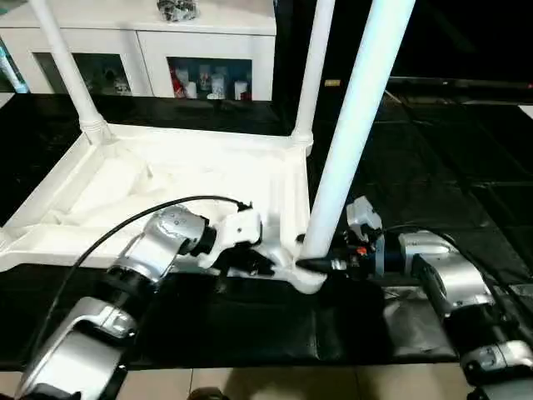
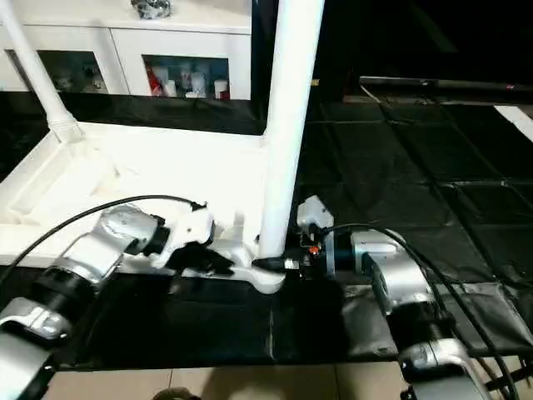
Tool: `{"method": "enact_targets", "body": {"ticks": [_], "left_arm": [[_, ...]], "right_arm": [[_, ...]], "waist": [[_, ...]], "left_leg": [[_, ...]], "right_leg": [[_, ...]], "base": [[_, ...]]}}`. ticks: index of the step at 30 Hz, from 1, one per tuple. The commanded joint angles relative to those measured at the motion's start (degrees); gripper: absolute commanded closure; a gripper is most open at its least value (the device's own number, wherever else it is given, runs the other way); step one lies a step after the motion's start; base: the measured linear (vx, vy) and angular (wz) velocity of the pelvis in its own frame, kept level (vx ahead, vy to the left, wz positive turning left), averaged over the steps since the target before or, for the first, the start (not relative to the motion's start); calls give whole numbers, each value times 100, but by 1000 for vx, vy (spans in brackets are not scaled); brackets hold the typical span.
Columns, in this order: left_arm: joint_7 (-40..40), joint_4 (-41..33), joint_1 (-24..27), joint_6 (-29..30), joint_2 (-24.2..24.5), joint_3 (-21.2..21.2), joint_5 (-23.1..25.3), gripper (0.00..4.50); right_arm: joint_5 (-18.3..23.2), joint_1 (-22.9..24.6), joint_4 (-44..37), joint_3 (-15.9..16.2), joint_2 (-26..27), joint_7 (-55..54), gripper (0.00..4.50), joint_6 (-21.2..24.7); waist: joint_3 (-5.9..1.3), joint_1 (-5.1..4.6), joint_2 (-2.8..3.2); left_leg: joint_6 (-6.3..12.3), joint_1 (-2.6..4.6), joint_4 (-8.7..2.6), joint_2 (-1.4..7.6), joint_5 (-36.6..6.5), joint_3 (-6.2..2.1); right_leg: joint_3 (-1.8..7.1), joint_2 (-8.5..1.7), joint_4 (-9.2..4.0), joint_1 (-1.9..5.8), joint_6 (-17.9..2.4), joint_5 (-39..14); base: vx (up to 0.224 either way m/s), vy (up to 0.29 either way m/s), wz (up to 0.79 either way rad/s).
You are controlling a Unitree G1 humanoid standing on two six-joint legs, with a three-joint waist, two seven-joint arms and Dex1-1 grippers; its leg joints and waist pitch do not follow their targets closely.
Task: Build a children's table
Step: Rotate leg to tighten
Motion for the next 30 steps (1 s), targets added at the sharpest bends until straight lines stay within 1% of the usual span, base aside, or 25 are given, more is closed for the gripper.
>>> {"method": "enact_targets", "body": {"ticks": [1,2,3,4,5,6,7,8,9,10,11,12,13,14,15,16,18,20,21,22,23,25,26,29,30], "left_arm": [[1390,173,-337,497,-690,222,-24,450],[1670,251,-400,630,-824,292,-26,450],[1823,294,-436,705,-899,332,-31,450],[2077,370,-501,823,-1021,420,-53,450],[2329,442,-566,915,-1136,501,-69,450],[2572,509,-627,975,-1225,574,-70,450],[2799,576,-689,1023,-1305,647,-79,450],[2935,620,-728,1054,-1356,699,-70,450],[3115,655,-767,1073,-1404,764,-58,450],[3226,677,-791,1085,-1435,806,-46,450],[3276,687,-811,1107,-1461,836,-12,450],[3287,666,-814,1120,-1469,860,14,450],[3283,649,-810,1122,-1468,868,19,450],[3281,638,-807,1123,-1467,872,22,450],[3168,594,-771,1075,-1411,809,68,450],[3130,587,-762,1058,-1391,785,85,450],[3011,559,-721,988,-1328,742,101,450],[2705,488,-624,842,-1167,684,90,450],[2561,458,-583,789,-1082,664,80,450],[2534,453,-576,779,-1066,660,77,450],[2336,410,-522,679,-949,609,85,450],[2002,372,-445,531,-746,538,103,450],[1815,342,-403,415,-646,492,111,450],[1494,300,-349,259,-473,402,120,450],[1289,266,-318,151,-389,356,101,450]], "right_arm": [[-155,-179,133,248,720,-1161,243,589],[-227,-256,230,207,880,-1523,243,653],[-266,-301,287,184,970,-1721,243,677],[-318,-388,386,121,1139,-2061,243,734],[-384,-482,489,89,1299,-2366,245,741],[-444,-564,567,92,1426,-2560,247,706],[-520,-659,662,107,1553,-2761,247,645],[-576,-701,683,119,1631,-2892,247,624],[-698,-792,789,158,1705,-3107,247,543],[-786,-850,860,179,1752,-3259,247,493],[-835,-908,936,144,1831,-3423,247,455],[-788,-941,974,80,1917,-3428,247,402],[-775,-942,967,69,1943,-3407,200,383],[-768,-943,962,64,1958,-3393,187,370],[-803,-909,906,81,1964,-3339,188,384],[-812,-900,895,84,1963,-3328,182,388],[-811,-854,853,104,1918,-3240,150,356],[-834,-727,742,154,1750,-3040,136,237],[-838,-657,675,164,1652,-2941,130,180],[-838,-644,663,166,1633,-2923,102,169],[-812,-545,551,183,1492,-2739,102,122],[-754,-379,361,183,1210,-2384,87,23],[-711,-305,268,173,1067,-2192,81,-18],[-620,-195,118,113,801,-1854,47,-192],[-539,-145,27,73,668,-1636,47,-220]], "waist": [[-360,-92,-14],[-361,-130,-3],[-364,-176,-6],[-368,-187,27],[-367,-231,6],[-370,-288,-6],[-377,-291,26],[-385,-318,-1],[-389,-323,-13],[-398,-337,-5],[-414,-338,-15],[-422,-338,-15],[-416,-343,-16],[-411,-348,-9],[-416,-363,-25],[-410,-370,-16],[-402,-382,-3],[-394,-380,-12],[-390,-379,-25],[-393,-381,-20],[-400,-386,-27],[-399,-391,-24],[-405,-381,6],[-401,-376,-2],[-408,-354,2]], "left_leg": [[-44,30,-437,222,-1080,-92],[-101,60,-441,209,-1130,-97],[-110,47,-437,197,-1128,-101],[-101,23,-438,194,-1104,-112],[-77,-9,-451,194,-1075,-117],[-81,-22,-445,177,-1056,-111],[-70,1,-435,169,-1060,-113],[-16,-9,-421,165,-988,-103],[60,-4,-411,159,-905,-86],[80,-26,-410,159,-822,-90],[116,-32,-404,163,-700,-85],[158,-31,-404,169,-600,-85],[184,-35,-405,174,-601,-82],[228,-23,-407,183,-615,-80],[271,-29,-404,185,-584,-77],[287,-35,-410,187,-585,-81],[295,-14,-411,193,-672,-74],[288,-9,-414,191,-744,-70],[300,-38,-422,190,-745,-78],[302,-44,-426,190,-743,-81],[315,-37,-419,190,-695,-79],[361,-37,-415,200,-667,-76],[376,-25,-411,204,-645,-73],[409,-25,-414,216,-624,-72],[429,-2,-406,222,-656,-67]], "right_leg": [[315,-488,-542,305,-691,-2250],[314,-493,-575,282,-620,-2473],[308,-495,-583,292,-584,-2575],[303,-500,-587,315,-567,-2560],[294,-485,-593,324,-530,-2479],[293,-470,-584,316,-523,-2423],[291,-476,-599,307,-531,-2434],[304,-469,-586,318,-582,-2257],[315,-464,-581,307,-631,-2102],[317,-460,-549,326,-670,-1977],[319,-449,-532,329,-723,-1739],[323,-445,-496,334,-799,-1476],[328,-449,-487,332,-839,-1392],[324,-451,-484,329,-897,-1314],[330,-447,-465,341,-948,-1170],[329,-449,-460,343,-970,-1151],[333,-459,-482,339,-993,-1242],[339,-462,-496,337,-970,-1338],[339,-468,-493,359,-914,-1377],[336,-470,-496,364,-889,-1398],[338,-468,-499,361,-865,-1369],[344,-464,-478,362,-903,-1254],[348,-462,-468,352,-943,-1173],[350,-457,-450,344,-1049,-958],[352,-461,-445,341,-1089,-929]], "base": [[0,0,0],[0,0,0],[0,0,0],[0,0,0],[0,0,0],[0,0,0],[0,0,0],[0,0,0],[0,0,0],[0,0,0],[0,0,0],[0,0,0],[0,0,0],[0,0,0],[0,0,0],[0,0,0],[0,0,0],[0,0,0],[0,0,0],[0,0,0],[0,0,0],[0,0,0],[0,0,0],[0,0,0],[0,0,0]]}}
